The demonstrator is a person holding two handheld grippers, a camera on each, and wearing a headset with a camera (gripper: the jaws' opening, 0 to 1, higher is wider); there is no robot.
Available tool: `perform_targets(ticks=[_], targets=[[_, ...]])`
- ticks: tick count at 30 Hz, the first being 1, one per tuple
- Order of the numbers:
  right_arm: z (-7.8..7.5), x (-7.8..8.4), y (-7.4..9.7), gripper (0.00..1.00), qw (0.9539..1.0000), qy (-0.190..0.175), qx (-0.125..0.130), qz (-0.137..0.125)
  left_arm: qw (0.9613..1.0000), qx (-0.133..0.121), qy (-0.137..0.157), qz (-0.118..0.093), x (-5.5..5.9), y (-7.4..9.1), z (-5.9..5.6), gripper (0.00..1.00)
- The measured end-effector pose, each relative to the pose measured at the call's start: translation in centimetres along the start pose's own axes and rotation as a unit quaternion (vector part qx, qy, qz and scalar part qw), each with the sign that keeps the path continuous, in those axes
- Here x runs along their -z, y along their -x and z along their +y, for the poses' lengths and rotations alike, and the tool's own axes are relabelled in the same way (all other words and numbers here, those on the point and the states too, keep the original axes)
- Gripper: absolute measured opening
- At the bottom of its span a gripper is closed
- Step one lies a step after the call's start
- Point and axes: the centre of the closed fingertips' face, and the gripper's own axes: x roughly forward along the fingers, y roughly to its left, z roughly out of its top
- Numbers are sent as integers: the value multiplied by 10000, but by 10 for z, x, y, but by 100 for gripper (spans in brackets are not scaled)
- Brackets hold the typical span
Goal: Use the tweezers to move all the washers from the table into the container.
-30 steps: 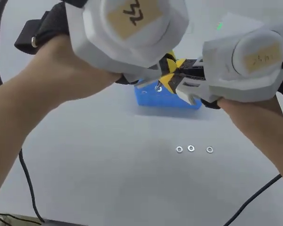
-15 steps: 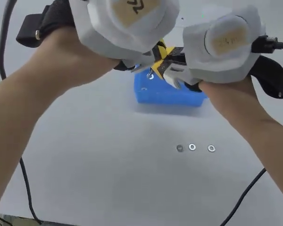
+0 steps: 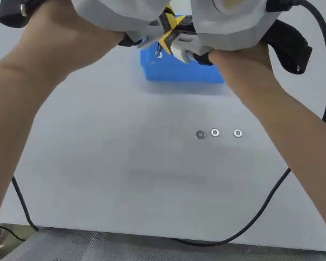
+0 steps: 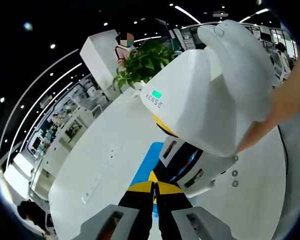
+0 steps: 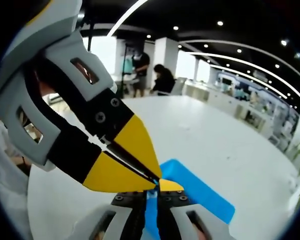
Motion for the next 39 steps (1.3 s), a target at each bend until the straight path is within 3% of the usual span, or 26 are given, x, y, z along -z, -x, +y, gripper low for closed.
perform_targets(ticks=[11, 21, 26, 31, 35, 39], targets=[[4, 15, -5, 3, 9997, -213, -40, 148, 9995, 203, -158, 155, 9, -12, -7, 0], [5, 13, 0, 4, 9994, -337, 4, 59, 9997, 234, -3, 60, 6, -7, -7, 0], [8, 1, 20, 5, 9991, -364, 88, -205, 9995, 183, 205, -163, -5, 12, -7, 0], [17, -10, 45, 6, 9982, -393, 123, -445, 9986, 197, 240, -423, -24, 36, -19, 0], [26, -13, 64, 6, 9975, -410, 116, -567, 9978, 312, 264, -523, -32, 42, -26, 0], [37, -10, 78, 6, 9971, -509, 19, -564, 9969, 482, 203, -589, -35, 37, -37, 0]])
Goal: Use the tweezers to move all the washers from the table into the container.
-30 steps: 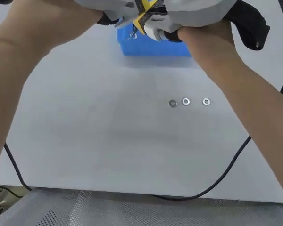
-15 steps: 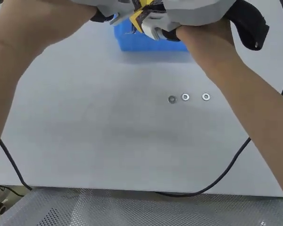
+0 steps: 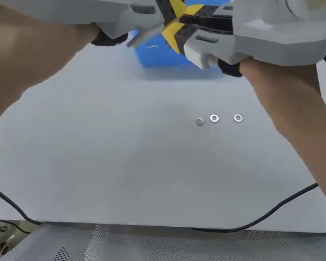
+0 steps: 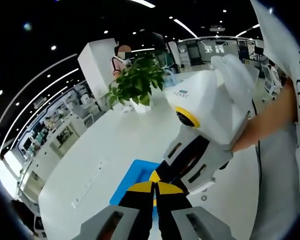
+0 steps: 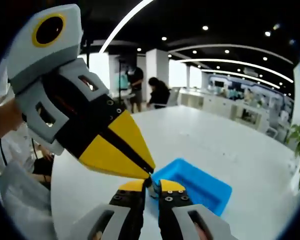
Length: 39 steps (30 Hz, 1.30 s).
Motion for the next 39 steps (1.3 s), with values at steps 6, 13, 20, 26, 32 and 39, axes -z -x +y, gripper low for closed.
perform_targets(ticks=[6, 13, 20, 26, 32, 39], targets=[[11, 22, 18, 6, 9997, -29, -85, 242, 9993, 359, 129, -15, -8, 16, -37, 0], [22, 52, 35, 7, 9978, -78, -192, 628, 9967, 789, 207, 53, -4, 13, -71, 0], [31, 72, 37, 7, 9950, -424, -343, 836, 9941, 1006, 361, 177, 5, 6, -88, 0], [34, 82, 37, 7, 9936, -599, -371, 884, 9928, 1136, 290, 255, 11, 4, -96, 0], [30, 91, 35, 8, 9920, -715, -355, 973, 9922, 1144, 429, 231, 16, -3, -98, 0], [28, 88, 32, 8, 9904, -951, -416, 909, 9917, 1124, 553, 277, 16, -3, -93, 0]])
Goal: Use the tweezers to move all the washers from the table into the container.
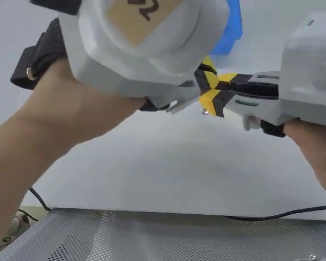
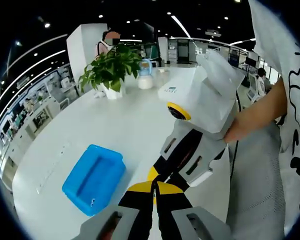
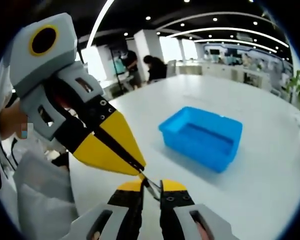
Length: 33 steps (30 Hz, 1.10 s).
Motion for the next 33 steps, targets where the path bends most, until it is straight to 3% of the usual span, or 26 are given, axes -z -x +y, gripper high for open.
perform_targets(ticks=[9, 12, 15, 21, 33], targets=[[-1, -1, -2, 7, 10000, -5, -3, -7, 9999, -32, 149, -52, 0, -3, 5, 0], [-4, -2, -2, 5, 9991, 405, 131, 74, 9998, -33, 206, -79, -1, -4, 8, 0], [-2, -1, -2, 4, 9953, 906, 243, 227, 9998, -1, 185, -51, -1, -5, 8, 0], [8, -4, 0, 3, 9951, 945, 153, 243, 10000, 37, 58, -51, -3, 0, 3, 0], [10, -34, 6, 3, 9899, 1401, 172, 115, 9995, -229, -161, -136, -19, 19, 17, 0]])
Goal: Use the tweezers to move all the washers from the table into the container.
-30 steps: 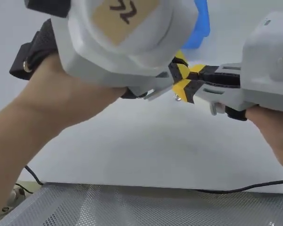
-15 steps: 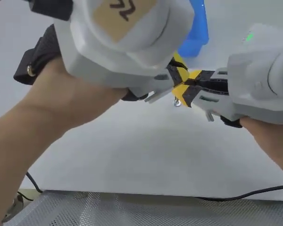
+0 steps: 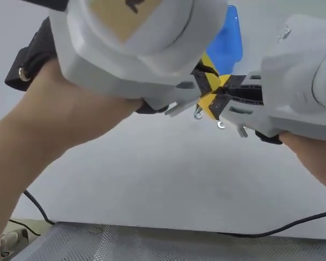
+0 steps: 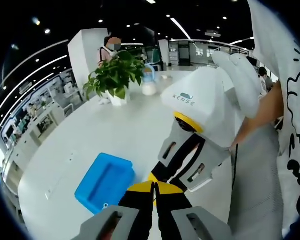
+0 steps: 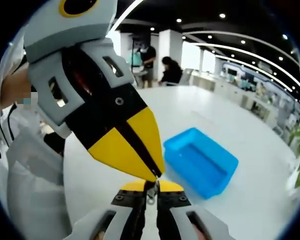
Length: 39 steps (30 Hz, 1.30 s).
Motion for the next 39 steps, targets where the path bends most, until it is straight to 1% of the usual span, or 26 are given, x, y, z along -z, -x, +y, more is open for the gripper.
perform_targets(ticks=[2, 3, 5, 6, 8, 9, 10, 16, 19, 21, 22, 23, 25, 29, 32, 36, 39], targets=[[-3, -5, 1, 3, 9999, 94, 42, -43, 10000, -46, -65, -13, -3, 2, 2, 0], [-5, -9, 1, 3, 9999, 111, 59, -88, 9999, -78, -110, -31, -1, -1, 4, 0], [-9, -17, 0, 3, 9997, 117, 65, -184, 9996, -166, -234, -27, -1, -1, 10, 0], [-10, -20, -1, 3, 9997, 133, 69, -201, 9995, -189, -246, -25, -2, -1, 12, 0], [-16, -29, -2, 3, 9992, 238, 140, -282, 9991, -295, -303, -48, -8, 4, 19, 0], [-17, -32, -3, 3, 9991, 251, 150, -305, 9987, -361, -352, -49, -16, 11, 24, 0], [-20, -36, -3, 3, 9990, 272, 163, -330, 9986, -378, -361, -51, -16, 12, 25, 0], [-33, -54, -6, 3, 9976, 414, 288, -466, 9966, -623, -518, -116, -26, 19, 44, 0], [-40, -63, -9, 3, 9969, 469, 352, -524, 9954, -765, -566, -140, -28, 21, 55, 0], [-46, -68, -11, 3, 9963, 493, 399, -575, 9948, -850, -534, -156, -30, 22, 62, 0], [-49, -71, -13, 3, 9962, 507, 412, -581, 9947, -862, -530, -157, -30, 22, 63, 0], [-51, -72, -15, 3, 9960, 529, 428, -580, 9946, -890, -517, -156, -30, 22, 67, 0], [-56, -74, -20, 3, 9955, 598, 485, -558, 9947, -931, -424, -144, -29, 21, 72, 0], [-64, -74, -30, 3, 9957, 548, 508, -548, 9943, -1004, -361, -77, -25, 15, 82, 0], [-69, -71, -39, 3, 9965, 378, 526, -536, 9939, -1071, -278, -11, -20, 8, 89, 0], [-75, -65, -49, 3, 9971, 195, 546, -501, 9934, -1122, -213, 46, -12, -1, 95, 0], [-76, -60, -56, 3, 9973, 61, 557, -477, 9932, -1142, -204, 102, -6, -7, 98, 0]])
